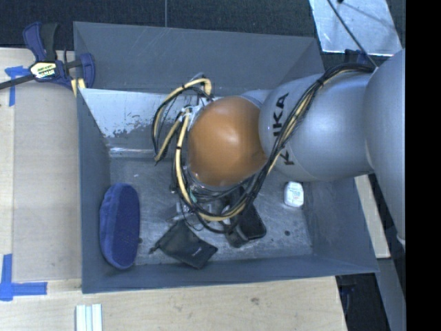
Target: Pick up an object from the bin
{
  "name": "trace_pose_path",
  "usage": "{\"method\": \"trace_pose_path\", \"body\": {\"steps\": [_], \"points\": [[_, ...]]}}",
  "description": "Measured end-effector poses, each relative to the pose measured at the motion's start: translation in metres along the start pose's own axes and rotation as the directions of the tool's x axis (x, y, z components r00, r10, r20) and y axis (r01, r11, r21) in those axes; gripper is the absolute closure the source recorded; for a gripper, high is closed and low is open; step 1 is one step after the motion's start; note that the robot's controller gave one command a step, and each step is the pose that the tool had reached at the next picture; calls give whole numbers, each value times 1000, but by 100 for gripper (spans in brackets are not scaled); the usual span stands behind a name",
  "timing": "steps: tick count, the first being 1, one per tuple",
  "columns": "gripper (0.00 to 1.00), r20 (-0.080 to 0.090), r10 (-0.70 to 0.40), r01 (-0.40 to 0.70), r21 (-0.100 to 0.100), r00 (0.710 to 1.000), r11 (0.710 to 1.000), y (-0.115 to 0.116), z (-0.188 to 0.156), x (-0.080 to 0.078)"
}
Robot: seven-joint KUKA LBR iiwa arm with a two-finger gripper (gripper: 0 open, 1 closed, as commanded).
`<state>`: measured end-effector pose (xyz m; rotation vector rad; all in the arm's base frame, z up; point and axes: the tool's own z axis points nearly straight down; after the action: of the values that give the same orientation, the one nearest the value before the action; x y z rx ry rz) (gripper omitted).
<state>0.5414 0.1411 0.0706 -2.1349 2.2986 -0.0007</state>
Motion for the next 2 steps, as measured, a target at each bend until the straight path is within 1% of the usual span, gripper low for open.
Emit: {"method": "trace_pose_path", "body": {"steps": [1, 2], "points": [[100, 1, -27, 27, 0, 1000, 1000, -7, 0, 0], [100, 0, -65, 65, -2, 998, 998, 18, 0, -2]]}}
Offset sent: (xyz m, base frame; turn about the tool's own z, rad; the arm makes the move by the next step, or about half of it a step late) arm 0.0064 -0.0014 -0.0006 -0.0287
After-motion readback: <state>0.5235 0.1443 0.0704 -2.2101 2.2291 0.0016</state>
